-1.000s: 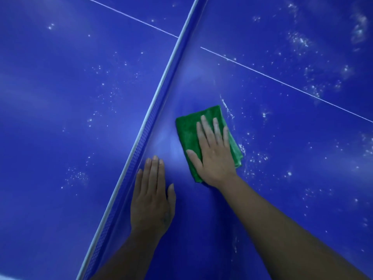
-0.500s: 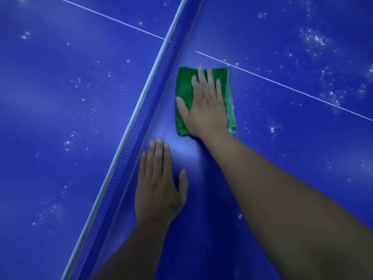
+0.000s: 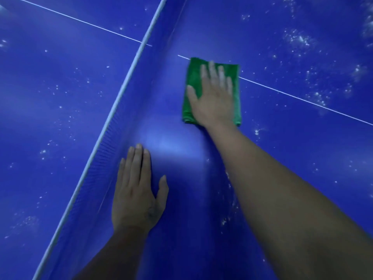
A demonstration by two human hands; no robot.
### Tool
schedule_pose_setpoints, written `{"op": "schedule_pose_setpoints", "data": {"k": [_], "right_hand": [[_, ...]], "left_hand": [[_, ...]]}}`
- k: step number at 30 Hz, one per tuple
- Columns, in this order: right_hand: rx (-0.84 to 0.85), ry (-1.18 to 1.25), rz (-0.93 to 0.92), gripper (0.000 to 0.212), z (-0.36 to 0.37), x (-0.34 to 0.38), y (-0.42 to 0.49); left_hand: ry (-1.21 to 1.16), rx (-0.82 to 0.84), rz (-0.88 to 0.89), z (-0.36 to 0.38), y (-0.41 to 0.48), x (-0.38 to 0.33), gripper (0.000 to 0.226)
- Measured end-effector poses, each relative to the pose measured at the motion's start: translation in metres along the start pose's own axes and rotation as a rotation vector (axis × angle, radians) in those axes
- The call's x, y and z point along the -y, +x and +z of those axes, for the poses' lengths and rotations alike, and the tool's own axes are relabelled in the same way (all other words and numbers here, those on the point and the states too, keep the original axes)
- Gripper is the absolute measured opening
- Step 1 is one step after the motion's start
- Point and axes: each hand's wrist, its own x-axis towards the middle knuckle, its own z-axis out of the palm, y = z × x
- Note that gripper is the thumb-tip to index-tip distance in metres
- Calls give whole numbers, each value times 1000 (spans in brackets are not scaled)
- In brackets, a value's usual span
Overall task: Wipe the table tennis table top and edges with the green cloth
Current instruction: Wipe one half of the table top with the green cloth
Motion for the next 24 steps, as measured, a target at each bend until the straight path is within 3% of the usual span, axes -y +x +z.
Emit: {"op": "schedule_pose_setpoints", "data": {"k": [5,10,13,17,21,24], "right_hand": [[16,-44,256,77,-26,-108,-45],[7,-2,470,78,-14,-70,-48],[-17,1,384,79,-1,-8,-30],[2,-5,77,80,12,77,-27],[9,-19,-115,78,10,38,-27],[1,-35,33,78,-4,-34,-25]], "left_hand": [[-7,28,-6,-2,0,0,77],[13,57,-24,-5,0,-3,78],[6,46,-17,-6,0,-3,77],[3,14,-7,-6,0,-3,76],[2,-5,1,-6,1,-4,76],[-3,-2,1,-6,0,-3,76]]}}
